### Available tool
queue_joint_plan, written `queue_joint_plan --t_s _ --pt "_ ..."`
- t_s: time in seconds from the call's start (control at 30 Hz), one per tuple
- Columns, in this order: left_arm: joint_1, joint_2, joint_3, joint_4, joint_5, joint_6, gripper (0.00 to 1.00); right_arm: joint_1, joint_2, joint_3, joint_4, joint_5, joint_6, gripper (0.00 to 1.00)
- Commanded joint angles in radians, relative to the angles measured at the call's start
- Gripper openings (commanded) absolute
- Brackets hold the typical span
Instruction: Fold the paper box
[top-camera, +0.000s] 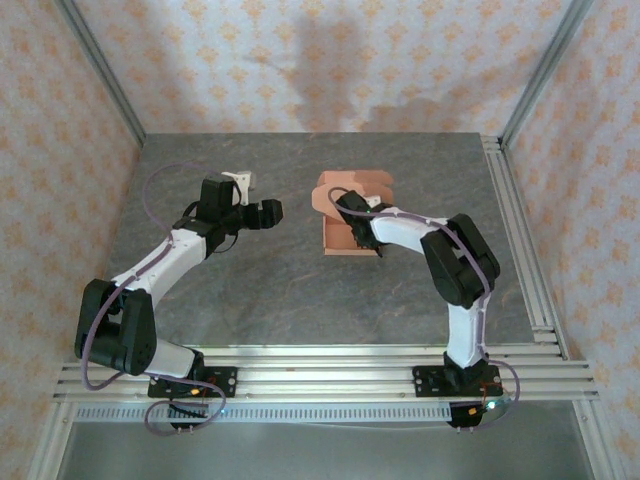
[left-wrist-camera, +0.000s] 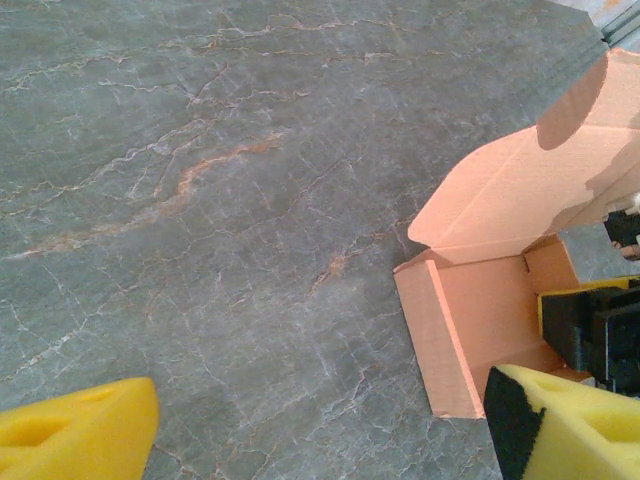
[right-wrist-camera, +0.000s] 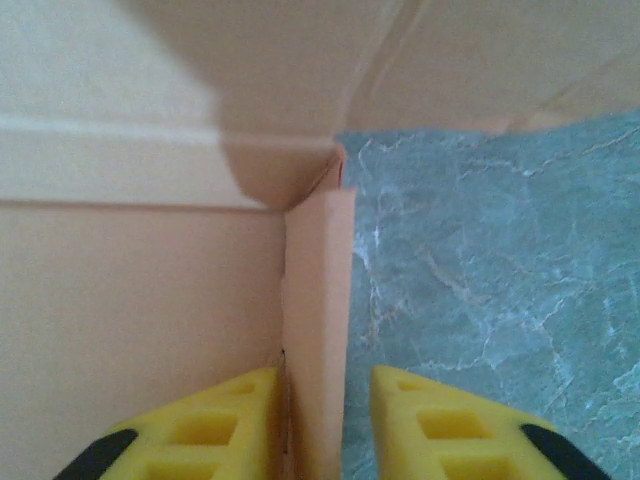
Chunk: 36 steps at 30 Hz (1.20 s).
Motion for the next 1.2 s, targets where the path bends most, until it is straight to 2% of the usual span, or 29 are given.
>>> queue_joint_plan --t_s 0.0,0.17,0.27,0.53,0.67,0.83,1.03,1.17 --pt "0.007 -0.019 0.012 -0.004 0.002 -0.006 0.86 -0.004 -0.074 -0.011 0.009 -0.043 -0.006 0.33" --pt "0.004 -0.015 0.015 0.0 0.024 -0.005 0.86 -0.018 -0.155 -0.057 0.057 -0.09 -0.009 0.47" --pt "-0.005 0.0 0.026 0.001 0.031 0.012 0.86 -0.047 -0.224 -0.104 0.113 -0.186 -0.03 0.57" --pt "-0.048 0.103 0.132 0.033 0.109 0.187 0.87 -0.181 -0.394 -0.227 0.285 -0.491 -0.152 0.7" --pt "-0.048 0.211 0.276 -0.07 0.148 0.3 0.86 -0.243 -0.465 -0.279 0.338 -0.617 -0.182 0.73" --pt "-0.064 0.364 0.502 -0.307 0.249 0.534 0.83 -0.283 -0.514 -0.308 0.353 -0.672 -0.187 0.73" --pt "-0.087 0.525 0.748 -0.522 0.221 0.715 0.8 -0.288 -0.55 -0.34 0.356 -0.697 -0.21 0.73" --pt "-0.096 0.637 0.914 -0.659 0.213 0.785 0.68 -0.292 -0.55 -0.342 0.349 -0.697 -0.211 0.74"
